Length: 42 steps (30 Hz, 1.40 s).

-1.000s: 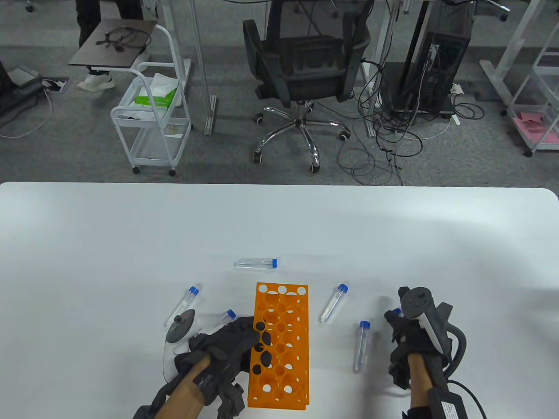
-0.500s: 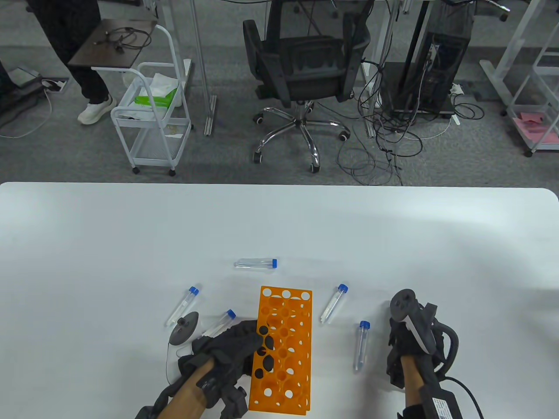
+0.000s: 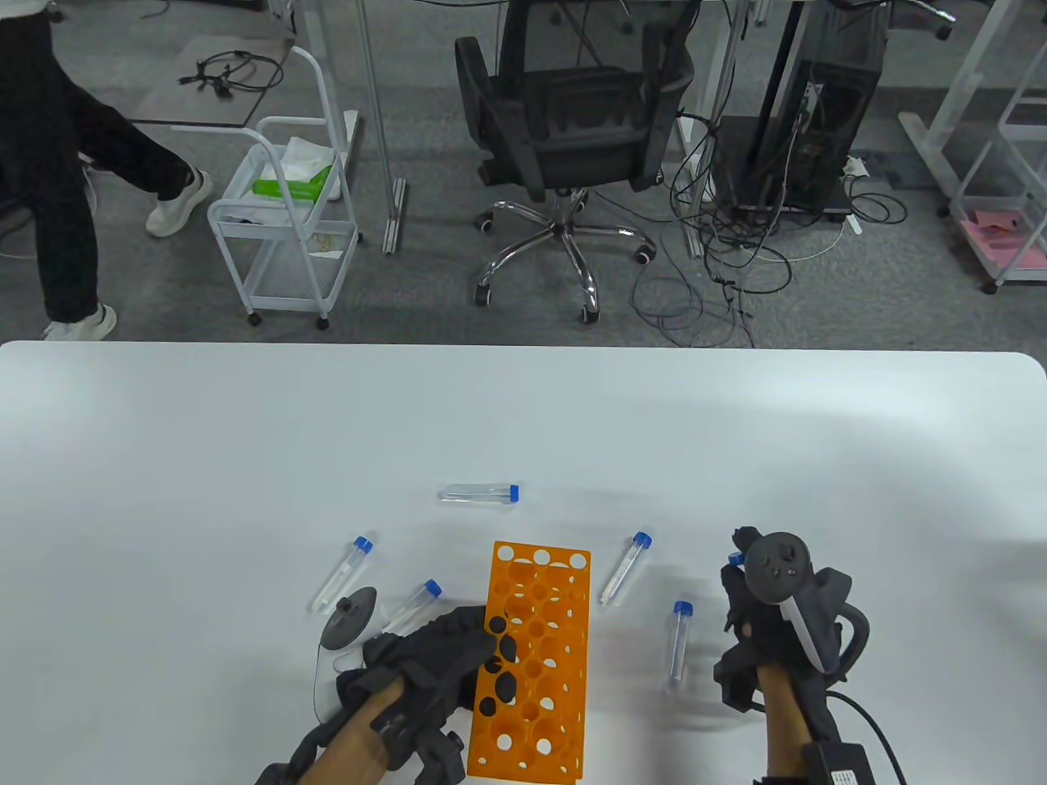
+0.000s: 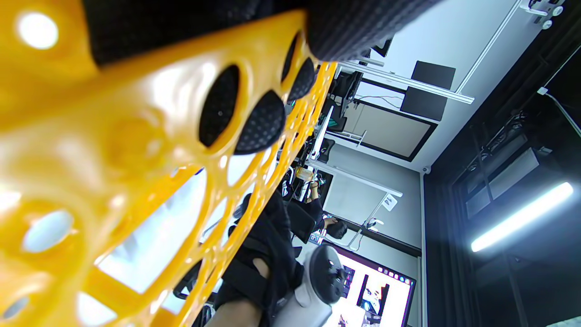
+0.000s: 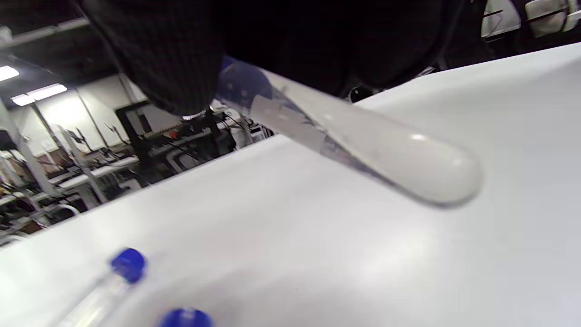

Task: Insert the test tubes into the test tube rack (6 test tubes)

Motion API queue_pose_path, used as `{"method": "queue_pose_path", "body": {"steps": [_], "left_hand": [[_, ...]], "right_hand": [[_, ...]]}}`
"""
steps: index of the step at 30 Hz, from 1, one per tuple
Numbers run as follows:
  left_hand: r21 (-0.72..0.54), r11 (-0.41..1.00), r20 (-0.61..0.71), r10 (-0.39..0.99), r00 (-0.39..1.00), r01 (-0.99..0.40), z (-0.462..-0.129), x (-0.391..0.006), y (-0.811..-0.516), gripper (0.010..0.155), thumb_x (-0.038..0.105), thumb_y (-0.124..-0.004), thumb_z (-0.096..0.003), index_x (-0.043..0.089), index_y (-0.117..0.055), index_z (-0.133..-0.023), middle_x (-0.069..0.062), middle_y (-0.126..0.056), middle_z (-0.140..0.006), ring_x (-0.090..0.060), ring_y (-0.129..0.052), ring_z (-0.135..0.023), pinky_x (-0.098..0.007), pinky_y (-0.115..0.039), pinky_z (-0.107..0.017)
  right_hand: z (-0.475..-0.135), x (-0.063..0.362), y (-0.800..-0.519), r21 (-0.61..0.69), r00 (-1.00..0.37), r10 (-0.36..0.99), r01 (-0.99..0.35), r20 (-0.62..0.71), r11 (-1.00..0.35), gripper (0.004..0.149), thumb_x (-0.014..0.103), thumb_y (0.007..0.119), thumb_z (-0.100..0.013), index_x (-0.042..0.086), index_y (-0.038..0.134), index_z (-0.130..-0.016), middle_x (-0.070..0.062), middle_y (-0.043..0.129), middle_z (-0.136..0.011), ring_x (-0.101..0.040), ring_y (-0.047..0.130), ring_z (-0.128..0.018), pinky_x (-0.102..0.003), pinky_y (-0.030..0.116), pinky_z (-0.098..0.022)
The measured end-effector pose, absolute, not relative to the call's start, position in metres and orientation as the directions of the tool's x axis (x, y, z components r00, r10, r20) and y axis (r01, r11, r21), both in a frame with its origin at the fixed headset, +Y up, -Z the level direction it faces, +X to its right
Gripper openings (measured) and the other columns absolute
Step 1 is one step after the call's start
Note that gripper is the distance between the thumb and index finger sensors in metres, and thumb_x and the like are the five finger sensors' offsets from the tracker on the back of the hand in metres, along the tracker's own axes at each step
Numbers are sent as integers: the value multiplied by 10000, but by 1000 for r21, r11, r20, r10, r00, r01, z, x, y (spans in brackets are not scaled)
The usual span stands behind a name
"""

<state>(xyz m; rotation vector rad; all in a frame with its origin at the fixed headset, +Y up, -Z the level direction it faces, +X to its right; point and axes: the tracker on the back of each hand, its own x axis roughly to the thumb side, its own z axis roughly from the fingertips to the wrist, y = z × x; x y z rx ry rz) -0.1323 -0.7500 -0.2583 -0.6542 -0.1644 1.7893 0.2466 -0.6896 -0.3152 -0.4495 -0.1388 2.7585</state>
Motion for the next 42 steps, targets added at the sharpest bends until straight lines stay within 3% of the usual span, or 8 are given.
{"method": "queue_pose_path", "body": {"steps": [6, 17, 42], "left_hand": [[-443, -318, -354, 921, -162, -838, -256, -129, -752, 511, 279, -707, -473, 69, -558, -915, -162, -820, -797, -202, -1036, -511, -323, -903, -284], [-459, -306, -362, 922, -139, -834, -253, -122, -754, 516, 259, -699, -469, 67, -540, -921, -167, -802, -811, -217, -1027, -536, -334, -898, -297], [-490, -303, -373, 920, -117, -818, -251, -113, -756, 519, 256, -714, -467, 71, -542, -920, -165, -802, -814, -222, -1028, -546, -335, -901, -299]], "right_hand": [[-297, 229, -668, -204, -876, 452, -418, -167, -885, 571, 394, 869, -431, 330, 671, -963, 22, 803, -931, -238, 892, -747, -502, 761, -587], [-280, 205, -654, -198, -831, 555, -538, -40, -819, 577, 390, 863, -436, 332, 645, -967, 34, 782, -952, -230, 884, -770, -490, 759, -600], [-259, 191, -628, -268, -745, 647, -664, 161, -698, 553, 381, 822, -460, 358, 631, -979, 36, 782, -968, -217, 899, -794, -476, 773, -598]]}}
